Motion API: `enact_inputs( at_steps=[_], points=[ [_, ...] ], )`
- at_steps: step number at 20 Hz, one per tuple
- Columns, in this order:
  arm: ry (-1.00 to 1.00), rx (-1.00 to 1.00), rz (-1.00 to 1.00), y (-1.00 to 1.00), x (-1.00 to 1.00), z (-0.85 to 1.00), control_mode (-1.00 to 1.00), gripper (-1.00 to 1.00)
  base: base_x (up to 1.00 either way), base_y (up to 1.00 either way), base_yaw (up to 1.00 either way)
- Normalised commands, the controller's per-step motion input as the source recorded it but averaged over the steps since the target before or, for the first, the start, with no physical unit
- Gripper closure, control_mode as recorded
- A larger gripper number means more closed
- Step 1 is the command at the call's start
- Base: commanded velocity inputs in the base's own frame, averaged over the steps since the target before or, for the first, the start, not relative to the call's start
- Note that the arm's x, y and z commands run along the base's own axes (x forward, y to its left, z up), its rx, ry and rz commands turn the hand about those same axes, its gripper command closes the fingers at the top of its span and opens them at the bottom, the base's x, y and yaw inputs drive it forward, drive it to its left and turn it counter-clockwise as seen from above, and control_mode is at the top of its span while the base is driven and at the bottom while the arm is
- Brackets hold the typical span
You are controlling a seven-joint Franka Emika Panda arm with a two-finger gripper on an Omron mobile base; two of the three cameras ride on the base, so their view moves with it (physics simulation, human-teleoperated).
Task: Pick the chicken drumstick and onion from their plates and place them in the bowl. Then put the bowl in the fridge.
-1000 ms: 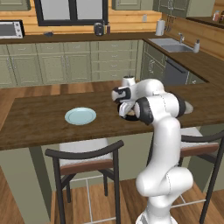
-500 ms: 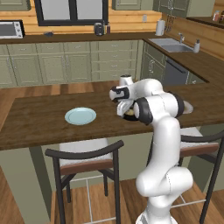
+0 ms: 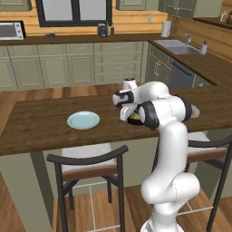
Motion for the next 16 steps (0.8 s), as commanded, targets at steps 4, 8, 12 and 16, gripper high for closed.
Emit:
enact_inputs(
  at_steps=[4,8,12,16],
  points=[
    [0.0,0.0,0.0,0.07,0.04,-0.2,-1.0,-1.0,0.0,0.0,0.0],
    [0.0,0.0,0.0,0.07,0.13,-0.43,-1.0,-1.0,0.0,0.0,0.0],
    [0.0,0.0,0.0,0.0,0.25,-0.27,-1.0,-1.0,0.0,0.0,0.0],
    [0.0,0.0,0.0,-0.08,0.14,-0.22,-1.0,-1.0,0.0,0.0,0.0]
  ],
)
